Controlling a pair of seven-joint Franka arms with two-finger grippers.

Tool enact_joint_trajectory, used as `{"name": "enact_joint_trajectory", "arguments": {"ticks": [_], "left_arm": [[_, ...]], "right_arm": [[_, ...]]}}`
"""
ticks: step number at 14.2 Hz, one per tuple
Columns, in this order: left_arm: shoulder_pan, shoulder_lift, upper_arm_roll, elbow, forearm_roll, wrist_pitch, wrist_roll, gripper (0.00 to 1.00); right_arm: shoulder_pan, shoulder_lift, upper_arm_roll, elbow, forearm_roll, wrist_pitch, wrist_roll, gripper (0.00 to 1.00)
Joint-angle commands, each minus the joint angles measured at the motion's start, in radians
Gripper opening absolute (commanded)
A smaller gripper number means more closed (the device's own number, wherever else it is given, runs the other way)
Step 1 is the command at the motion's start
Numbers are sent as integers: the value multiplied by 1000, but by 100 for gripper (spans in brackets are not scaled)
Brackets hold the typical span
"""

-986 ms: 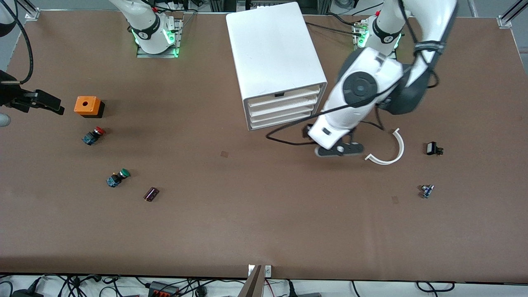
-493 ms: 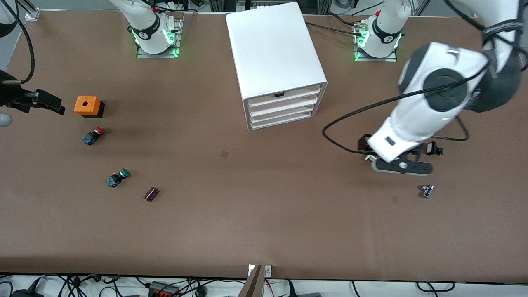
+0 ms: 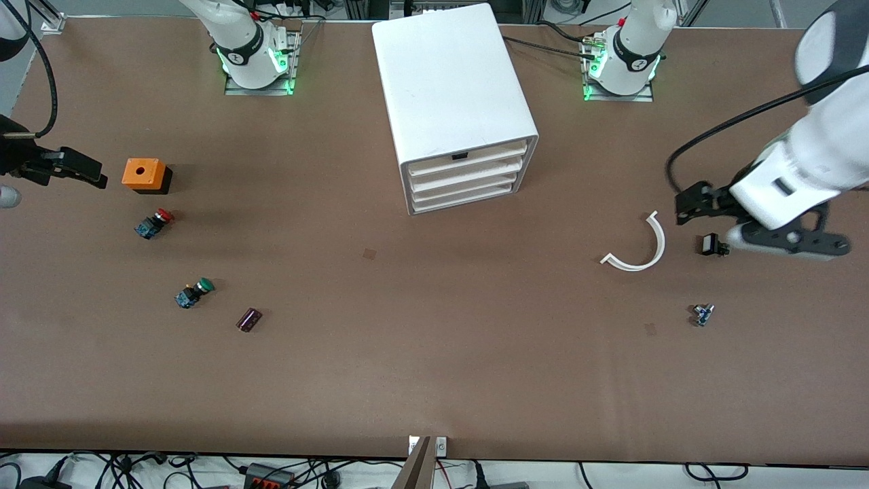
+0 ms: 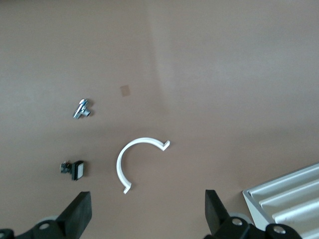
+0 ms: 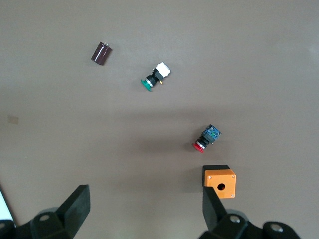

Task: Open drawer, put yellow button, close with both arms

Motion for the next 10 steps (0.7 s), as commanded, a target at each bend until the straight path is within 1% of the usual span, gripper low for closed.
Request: {"name": "enact_joint_trajectory", "arguments": {"ticks": [1, 2, 3, 5, 7, 10], "left_arm": [[-16, -160, 65, -203, -33, 64, 34, 100], [-45, -187, 101, -257, -34, 107, 39, 100], [-71, -200, 119, -280, -33, 120, 55, 100], [-77, -205, 120, -276, -25, 121, 109, 100], [-74, -204, 119, -276, -23, 118, 114, 100], [-65, -185, 114, -245, -23, 98, 112, 100]], "right_arm": [[-9, -23, 13, -21, -17, 4, -1, 100], [-9, -22, 13, -21, -17, 5, -1, 100], [-9, -22, 13, -21, -17, 2, -1, 100], [-8, -23, 14, -21, -17, 1, -1, 100], [-8, -22, 14, -21, -17, 2, -1, 100], [-8, -20, 14, -21, -17, 7, -1, 100]]}}
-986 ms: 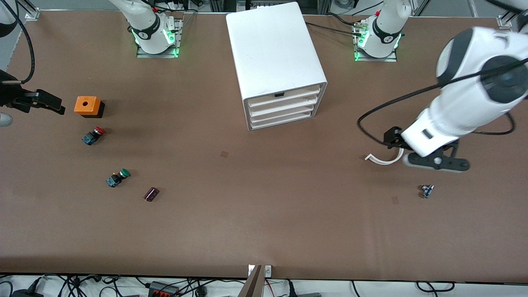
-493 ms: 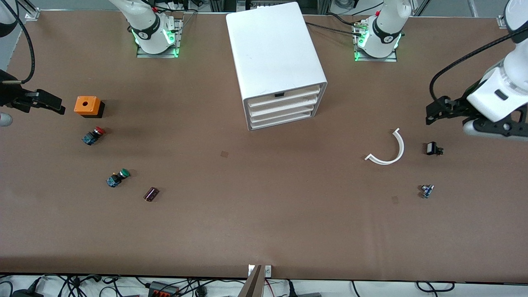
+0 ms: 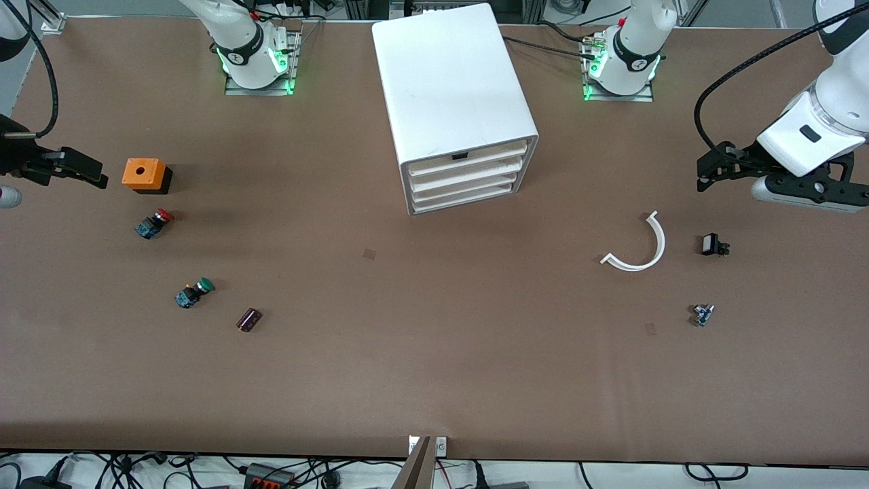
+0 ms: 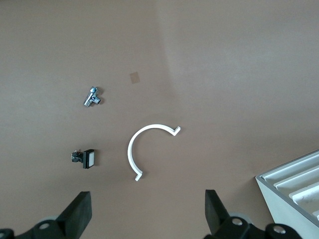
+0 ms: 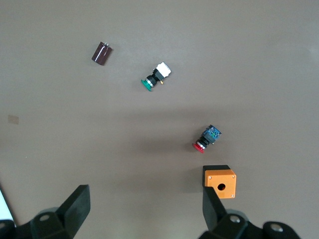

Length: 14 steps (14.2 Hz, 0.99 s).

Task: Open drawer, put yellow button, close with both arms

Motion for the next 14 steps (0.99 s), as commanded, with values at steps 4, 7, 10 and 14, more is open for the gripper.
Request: {"name": "enact_joint_trajectory", "arguments": {"ticks": [4, 7, 10, 14], "left_arm": [[-4, -7, 16, -2, -9, -3, 29, 100], [-4, -6, 18, -2, -9, -5, 22, 100], [10, -4, 18, -2, -9, -6, 31, 100], [10, -3, 13, -1, -9, -6, 29, 100]], "right_arm": [[-6, -19, 14, -20, -17, 13, -1, 100], [-5, -19, 14, -21, -17, 13, -1, 100], [0, -19, 14, -21, -17, 13, -1, 100], [4, -28, 14, -29, -19, 11, -2, 100]]}}
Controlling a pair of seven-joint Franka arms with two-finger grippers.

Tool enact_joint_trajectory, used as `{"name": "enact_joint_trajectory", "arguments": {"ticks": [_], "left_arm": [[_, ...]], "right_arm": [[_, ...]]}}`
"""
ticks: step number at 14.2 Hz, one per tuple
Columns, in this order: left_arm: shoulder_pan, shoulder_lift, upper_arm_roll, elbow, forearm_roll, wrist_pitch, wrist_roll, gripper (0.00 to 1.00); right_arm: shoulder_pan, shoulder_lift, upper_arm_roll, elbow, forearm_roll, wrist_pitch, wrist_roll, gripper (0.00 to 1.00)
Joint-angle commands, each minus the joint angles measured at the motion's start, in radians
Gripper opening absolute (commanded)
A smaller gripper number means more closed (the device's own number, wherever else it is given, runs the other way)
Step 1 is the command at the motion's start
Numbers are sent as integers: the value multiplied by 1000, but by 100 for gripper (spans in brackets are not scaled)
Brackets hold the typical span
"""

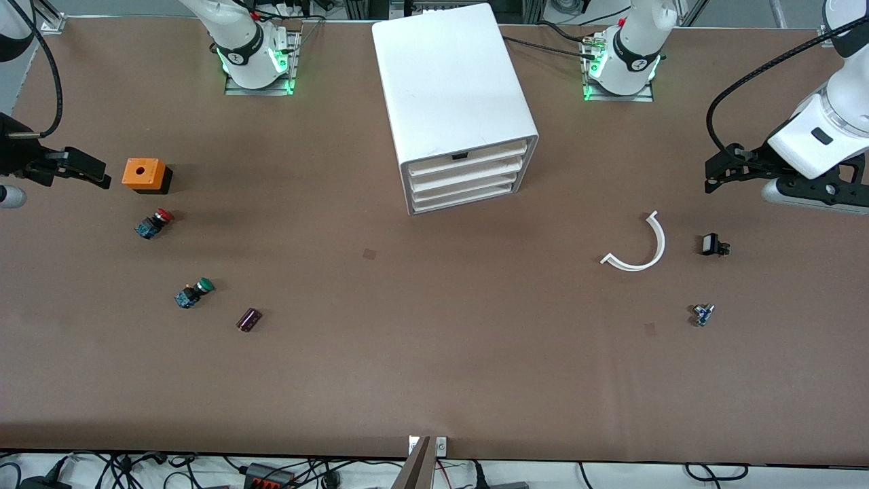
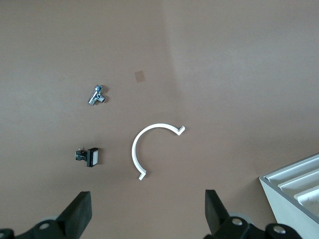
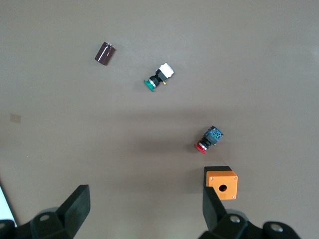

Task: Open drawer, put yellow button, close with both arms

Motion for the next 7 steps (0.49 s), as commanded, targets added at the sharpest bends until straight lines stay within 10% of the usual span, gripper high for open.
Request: {"name": "enact_joint_trajectory", "arguments": {"ticks": [1, 7], "left_arm": [[1, -5, -4, -1, -9, -3, 21, 100], [1, -5, -7, 1, -9, -3, 13, 100]], "right_arm": [[-1, -29, 8, -29, -20, 10, -4, 100], [-1, -28, 8, -29, -20, 17, -19, 100]]}}
